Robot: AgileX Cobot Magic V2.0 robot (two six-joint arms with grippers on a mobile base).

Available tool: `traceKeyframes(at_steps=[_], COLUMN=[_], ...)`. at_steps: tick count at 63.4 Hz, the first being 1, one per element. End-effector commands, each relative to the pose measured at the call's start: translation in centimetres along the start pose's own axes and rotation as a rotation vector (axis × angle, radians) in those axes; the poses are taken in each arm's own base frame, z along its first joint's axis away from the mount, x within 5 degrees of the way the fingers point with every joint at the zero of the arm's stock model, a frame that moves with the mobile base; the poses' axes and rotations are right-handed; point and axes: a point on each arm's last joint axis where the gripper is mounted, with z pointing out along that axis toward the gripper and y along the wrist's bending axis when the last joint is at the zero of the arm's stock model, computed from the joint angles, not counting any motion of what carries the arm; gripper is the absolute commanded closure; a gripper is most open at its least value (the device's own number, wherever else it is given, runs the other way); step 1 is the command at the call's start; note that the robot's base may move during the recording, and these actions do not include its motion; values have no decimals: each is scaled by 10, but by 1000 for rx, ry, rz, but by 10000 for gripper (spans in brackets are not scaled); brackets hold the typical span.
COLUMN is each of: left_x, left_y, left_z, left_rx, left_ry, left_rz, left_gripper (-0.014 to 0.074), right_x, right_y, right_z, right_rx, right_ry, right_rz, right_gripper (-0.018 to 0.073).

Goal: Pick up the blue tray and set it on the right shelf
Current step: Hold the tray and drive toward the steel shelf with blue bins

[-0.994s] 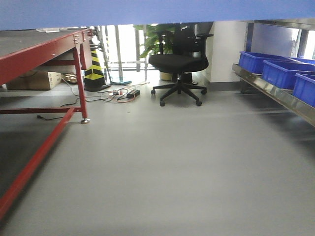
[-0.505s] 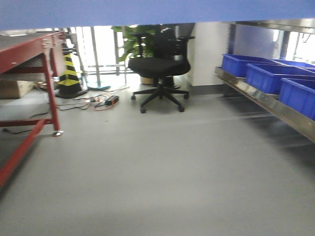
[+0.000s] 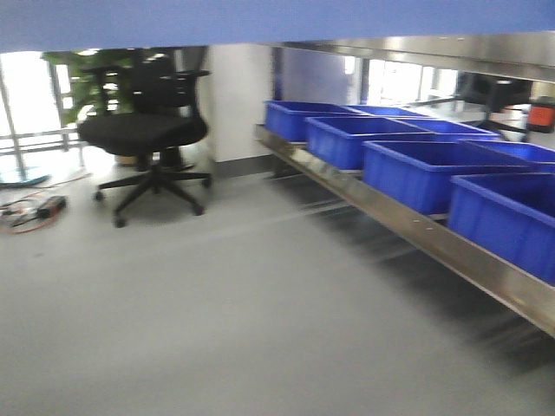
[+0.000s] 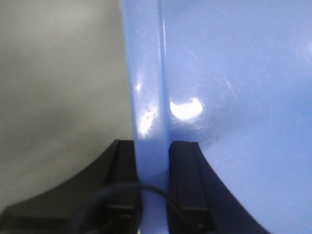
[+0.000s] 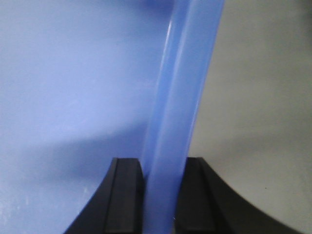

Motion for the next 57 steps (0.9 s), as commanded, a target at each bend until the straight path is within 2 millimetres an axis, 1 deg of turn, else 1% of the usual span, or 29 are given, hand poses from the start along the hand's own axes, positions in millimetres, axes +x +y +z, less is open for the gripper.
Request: traceKeyframes(at_steps=[1, 57], left_x=[1, 1], left_y=[3, 3], left_z=[-13, -13], left_rx=[-28, -28], left_ry=[-25, -25], left_rz=[48, 48], left_gripper=[645, 645], right_x=[-9, -9], right_y=[-4, -4], right_z=[-16, -16], right_rx=[18, 18], right_ry=[-111, -111], right_rz=[-51, -51], right_gripper=[504, 504])
